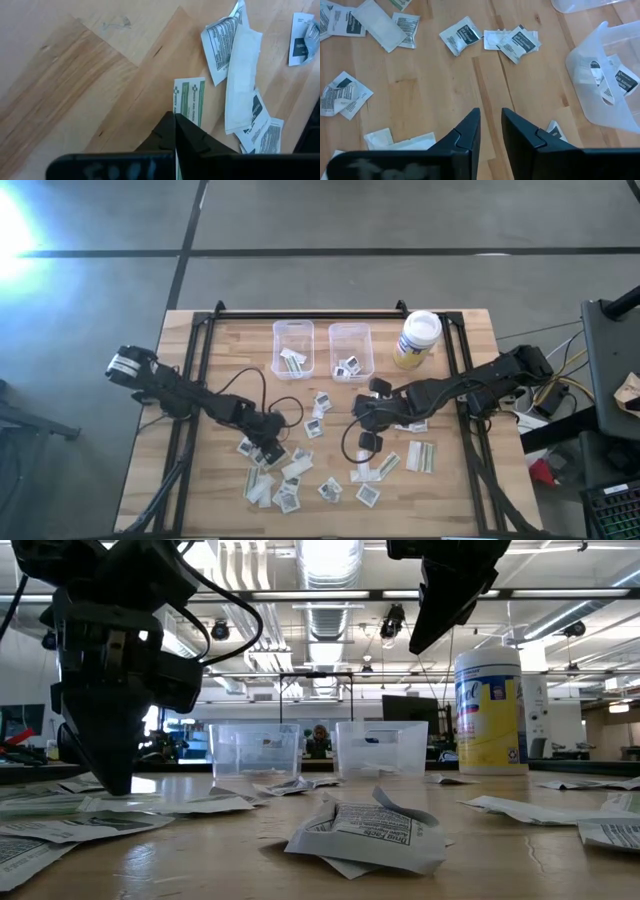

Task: Pick & Place First Aid Supplies
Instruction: Put the green bandage pack into the left transparent bin

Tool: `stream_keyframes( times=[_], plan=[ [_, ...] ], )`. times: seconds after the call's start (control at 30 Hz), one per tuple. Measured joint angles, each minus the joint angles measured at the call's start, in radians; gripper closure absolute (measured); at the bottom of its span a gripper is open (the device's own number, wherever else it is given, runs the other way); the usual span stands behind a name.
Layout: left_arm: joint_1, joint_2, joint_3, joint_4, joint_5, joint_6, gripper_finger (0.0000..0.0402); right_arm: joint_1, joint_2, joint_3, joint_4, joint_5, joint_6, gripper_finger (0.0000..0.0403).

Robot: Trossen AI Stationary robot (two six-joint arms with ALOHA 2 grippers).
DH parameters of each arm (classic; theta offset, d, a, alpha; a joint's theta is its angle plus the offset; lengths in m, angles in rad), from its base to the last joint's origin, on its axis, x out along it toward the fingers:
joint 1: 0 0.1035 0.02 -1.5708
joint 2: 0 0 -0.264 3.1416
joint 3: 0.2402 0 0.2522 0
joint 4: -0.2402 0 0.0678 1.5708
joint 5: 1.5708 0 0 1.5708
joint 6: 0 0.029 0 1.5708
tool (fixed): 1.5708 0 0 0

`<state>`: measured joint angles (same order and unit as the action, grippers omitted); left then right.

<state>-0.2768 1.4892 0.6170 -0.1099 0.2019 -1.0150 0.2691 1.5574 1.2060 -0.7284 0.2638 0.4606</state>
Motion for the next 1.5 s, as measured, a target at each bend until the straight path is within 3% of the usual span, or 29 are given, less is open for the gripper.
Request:
stream_keyframes(
  times=[0.33, 0.8, 1.0, 1.27, 1.5],
  plan=[
    [0.001, -0.067, 0.000, -0.003, 0.040, 0.018, 0.0401, 0.009, 0.000, 0.000, -0.029, -0.001, 0.002, 0.0344],
    [0.003, -0.099, 0.000, -0.031, 0.083, -0.033, 0.0395, 0.010, 0.000, 0.000, -0.040, -0.001, 0.004, 0.0330],
    [0.011, -0.099, 0.000, -0.040, 0.027, -0.011, 0.0336, 0.010, 0.000, 0.000, -0.041, -0.001, 0.004, 0.0329],
    [0.031, -0.075, 0.000, -0.023, 0.075, -0.027, 0.0239, 0.010, 0.000, 0.000, -0.041, 0.000, 0.004, 0.0342],
    [0.037, -0.008, 0.000, 0.053, 0.096, -0.028, 0.0221, 0.010, 0.000, 0.000, -0.040, 0.000, 0.003, 0.0341]
  ],
)
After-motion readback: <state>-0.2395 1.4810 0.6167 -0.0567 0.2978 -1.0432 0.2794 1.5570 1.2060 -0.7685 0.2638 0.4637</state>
